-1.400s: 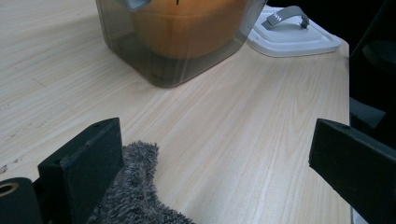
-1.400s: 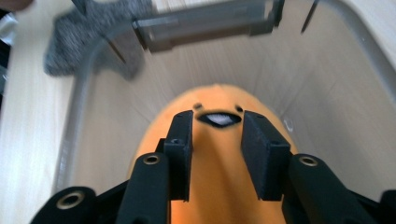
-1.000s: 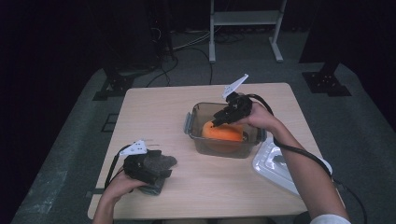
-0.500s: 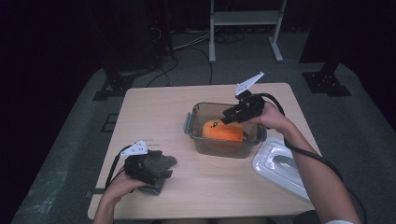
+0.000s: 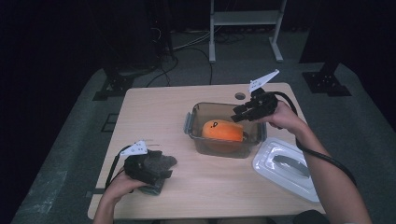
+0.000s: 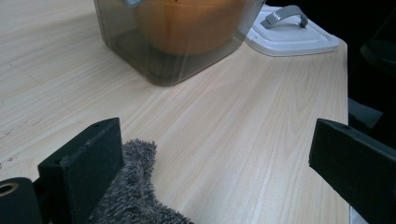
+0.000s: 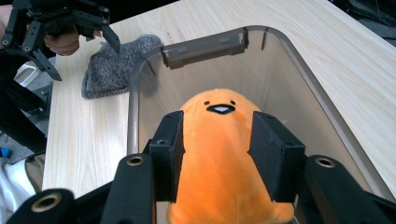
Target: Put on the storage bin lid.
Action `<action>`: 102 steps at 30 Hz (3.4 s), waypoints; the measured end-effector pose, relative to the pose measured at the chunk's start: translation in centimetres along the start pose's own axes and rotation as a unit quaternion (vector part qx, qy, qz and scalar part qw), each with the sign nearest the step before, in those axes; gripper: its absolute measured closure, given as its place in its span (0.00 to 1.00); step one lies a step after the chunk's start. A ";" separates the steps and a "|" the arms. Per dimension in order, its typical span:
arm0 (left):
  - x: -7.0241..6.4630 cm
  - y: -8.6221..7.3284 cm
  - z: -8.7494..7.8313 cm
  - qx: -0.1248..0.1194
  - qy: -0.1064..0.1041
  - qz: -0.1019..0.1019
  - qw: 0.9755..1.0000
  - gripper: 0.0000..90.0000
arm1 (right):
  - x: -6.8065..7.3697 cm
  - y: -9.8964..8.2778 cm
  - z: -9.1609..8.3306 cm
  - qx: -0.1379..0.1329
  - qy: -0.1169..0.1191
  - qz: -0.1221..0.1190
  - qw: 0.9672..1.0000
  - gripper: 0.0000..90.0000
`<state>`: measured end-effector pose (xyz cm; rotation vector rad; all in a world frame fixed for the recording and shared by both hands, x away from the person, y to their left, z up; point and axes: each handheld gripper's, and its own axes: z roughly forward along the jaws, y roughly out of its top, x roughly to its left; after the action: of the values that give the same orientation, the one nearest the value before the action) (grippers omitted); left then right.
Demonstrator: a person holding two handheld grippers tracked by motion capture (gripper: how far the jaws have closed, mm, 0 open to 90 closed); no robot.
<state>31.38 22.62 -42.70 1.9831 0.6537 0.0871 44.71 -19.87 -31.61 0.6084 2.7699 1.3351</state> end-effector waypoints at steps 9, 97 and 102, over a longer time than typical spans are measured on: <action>0.0 0.1 0.0 0.000 0.000 0.003 1.000 0.03 | 0.0 -1.1 -1.9 -0.009 -0.011 0.010 1.000 0.55; 0.1 -0.1 0.6 0.011 0.006 -0.002 1.000 0.03 | 0.3 -16.7 -7.3 -0.048 -0.045 0.135 0.989 0.44; 0.1 -0.1 0.6 0.010 0.006 -0.003 1.000 0.03 | 0.5 -17.5 -7.1 -0.051 -0.041 0.141 0.988 0.44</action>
<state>31.60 22.26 -43.09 2.0022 0.6699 0.0890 37.13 -34.83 -40.23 1.0568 2.6044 1.4487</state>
